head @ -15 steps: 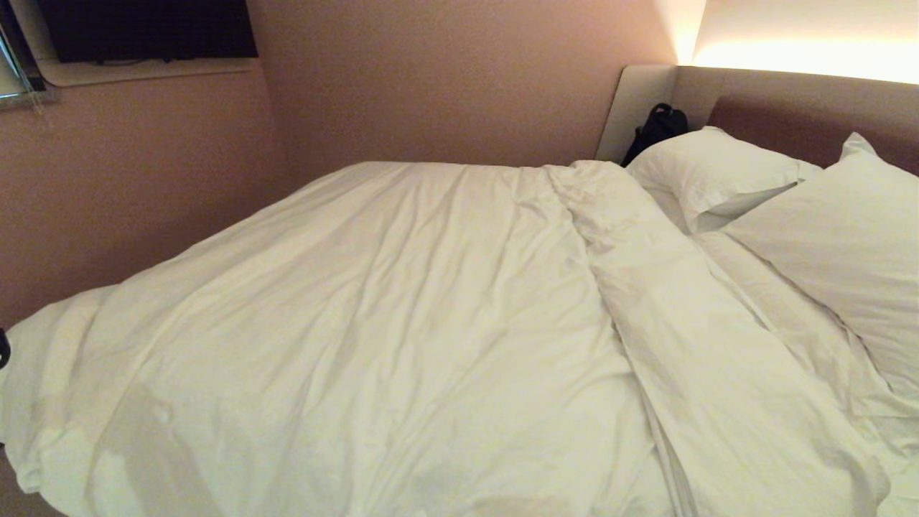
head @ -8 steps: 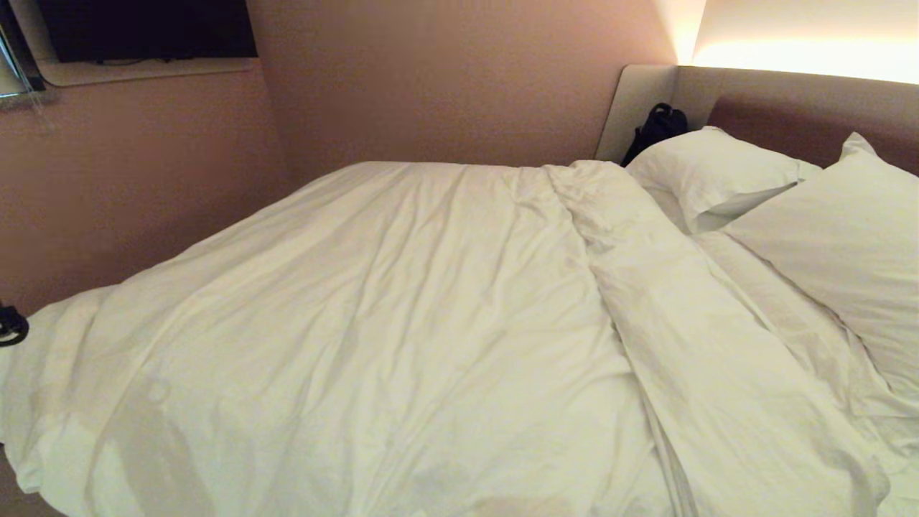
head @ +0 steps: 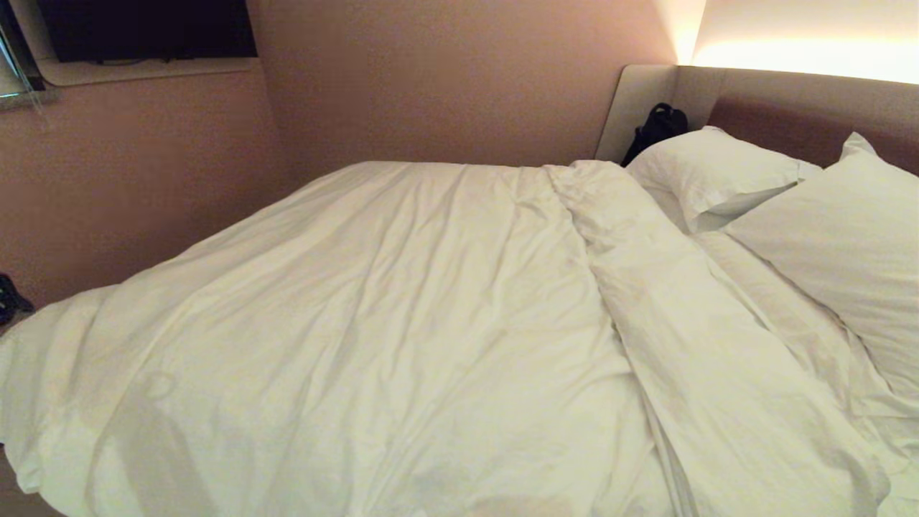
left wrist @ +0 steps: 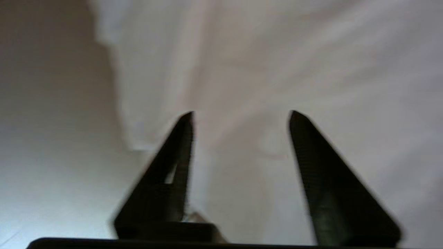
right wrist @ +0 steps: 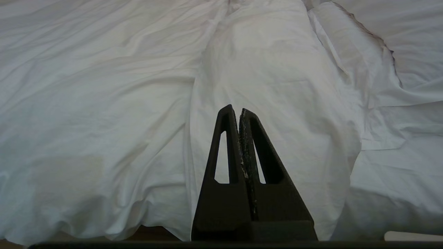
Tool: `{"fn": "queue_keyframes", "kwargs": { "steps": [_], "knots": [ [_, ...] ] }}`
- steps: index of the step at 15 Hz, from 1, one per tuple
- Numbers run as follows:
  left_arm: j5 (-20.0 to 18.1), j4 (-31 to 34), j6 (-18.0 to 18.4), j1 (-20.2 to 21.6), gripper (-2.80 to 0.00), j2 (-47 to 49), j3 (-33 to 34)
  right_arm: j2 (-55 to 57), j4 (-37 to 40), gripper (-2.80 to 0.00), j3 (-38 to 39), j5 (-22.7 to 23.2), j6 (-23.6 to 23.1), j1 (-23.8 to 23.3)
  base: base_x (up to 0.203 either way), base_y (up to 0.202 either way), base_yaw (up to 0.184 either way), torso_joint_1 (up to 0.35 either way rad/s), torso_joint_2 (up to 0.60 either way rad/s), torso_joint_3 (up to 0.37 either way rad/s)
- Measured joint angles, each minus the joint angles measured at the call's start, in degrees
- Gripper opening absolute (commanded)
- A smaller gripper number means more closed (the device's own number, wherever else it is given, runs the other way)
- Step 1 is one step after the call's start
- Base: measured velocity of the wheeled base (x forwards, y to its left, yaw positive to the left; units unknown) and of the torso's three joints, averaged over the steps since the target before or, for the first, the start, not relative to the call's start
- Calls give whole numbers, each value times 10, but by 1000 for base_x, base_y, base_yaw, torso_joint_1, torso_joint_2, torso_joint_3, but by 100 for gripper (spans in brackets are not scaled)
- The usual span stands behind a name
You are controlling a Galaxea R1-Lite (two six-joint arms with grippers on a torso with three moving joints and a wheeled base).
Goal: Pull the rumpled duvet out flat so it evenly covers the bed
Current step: Flatten the corners of the folded blanket
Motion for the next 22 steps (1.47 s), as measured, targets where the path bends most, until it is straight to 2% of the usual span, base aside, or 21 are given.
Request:
{"fn": "queue_keyframes", "kwargs": {
  "steps": [3,5,8,10,12,14,16,18,21,22],
  "knots": [
    [-89,-4,0,1,-280,-79,41,0,0,-280,0,0,0,0,0,0,0,0,0,0],
    [-163,-6,3,1,-280,-140,77,0,0,-280,0,0,0,0,0,0,0,0,0,0],
    [-262,-8,21,1,-280,-227,126,0,0,-280,0,0,0,0,0,0,0,0,0,0],
    [-303,-8,30,1,-280,-293,155,0,0,-280,0,0,0,0,0,0,0,0,0,0],
    [-326,-8,31,1,-280,-372,194,0,0,-280,0,0,0,0,0,0,0,0,0,0],
    [-332,-12,24,1,-280,-459,260,0,0,-280,0,0,0,0,0,0,0,0,0,0],
    [-326,-15,0,2,-280,-545,322,0,0,-280,0,0,0,0,0,0,0,0,0,0],
    [-280,-13,-26,4,-280,-637,368,0,0,-280,0,0,0,0,0,0,0,0,0,0],
    [-189,-6,-40,5,-280,-757,412,0,0,-280,0,0,0,0,0,0,0,0,0,0],
    [-171,7,-42,6,-280,-791,419,0,0,-280,0,0,0,0,0,0,0,0,0,0]
  ]
}}
